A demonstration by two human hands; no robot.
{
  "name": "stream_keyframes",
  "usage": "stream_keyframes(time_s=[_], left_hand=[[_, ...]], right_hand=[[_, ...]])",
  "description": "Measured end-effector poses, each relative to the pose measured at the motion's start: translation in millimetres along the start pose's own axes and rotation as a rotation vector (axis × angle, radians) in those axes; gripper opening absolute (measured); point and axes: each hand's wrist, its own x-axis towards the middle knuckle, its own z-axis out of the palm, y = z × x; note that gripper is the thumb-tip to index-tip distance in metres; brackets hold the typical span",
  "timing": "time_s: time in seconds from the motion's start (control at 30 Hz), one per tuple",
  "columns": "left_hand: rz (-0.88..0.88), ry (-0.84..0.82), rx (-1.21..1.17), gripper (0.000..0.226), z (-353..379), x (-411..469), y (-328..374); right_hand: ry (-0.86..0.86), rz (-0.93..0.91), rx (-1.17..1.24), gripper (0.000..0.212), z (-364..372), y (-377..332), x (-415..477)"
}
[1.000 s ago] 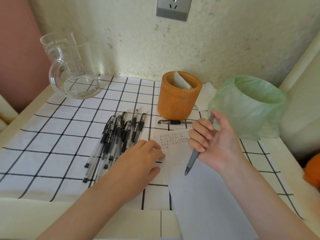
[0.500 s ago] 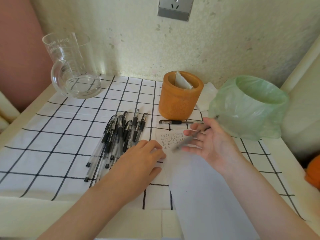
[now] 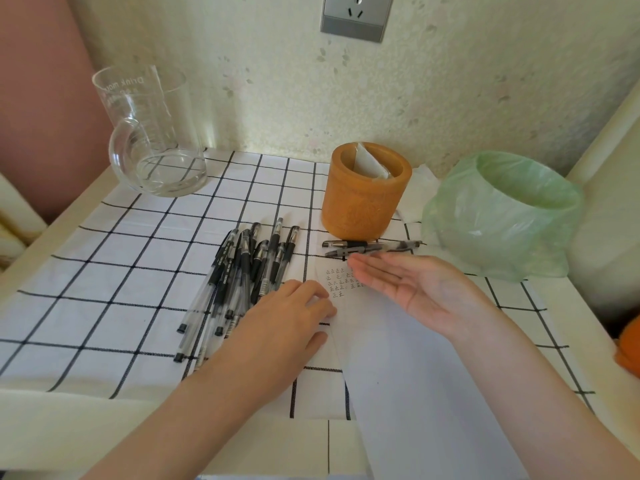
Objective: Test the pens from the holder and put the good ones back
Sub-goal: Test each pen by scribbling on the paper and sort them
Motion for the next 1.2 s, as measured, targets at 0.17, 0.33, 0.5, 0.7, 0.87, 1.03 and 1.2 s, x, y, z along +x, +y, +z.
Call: stream_keyframes(time_s=[0.17,0.33,0.5,0.7,0.87,1.03,1.2], left_hand=[[-0.187,0.230,0.113,0.025,0,4,-4],[-0.484,0.156,0.314,0.027,-8,2,-12],[-0.511,0.161,0.346,0.034,-7,4,-7],[-0.512,0.118,0.369,0.033,-6,5,-1],[-0.540,0.151,0.213,0.026,-6,6,-6],[-0.531,0.299,-0.068,0.018,-17,9,-4],[-0.389,0.293,-0.397,0.016,-21,8,13]], right_hand=[[-0.027,-0.042,-0.210,0.026,-2,0,-3],[0.010,-0.143,-0.438,0.024,-3,-4,-9],[0.127,-0.215,-0.575,0.022,-5,-7,-11],[0.123,-0.240,-0.679,0.023,-4,-2,-9],[0.135,-0.329,-0.773,0.027,-2,4,-6],[-0.014,-0.449,-1.045,0.040,2,22,-4],[-0.062,-0.630,-1.356,0.045,10,35,-5]])
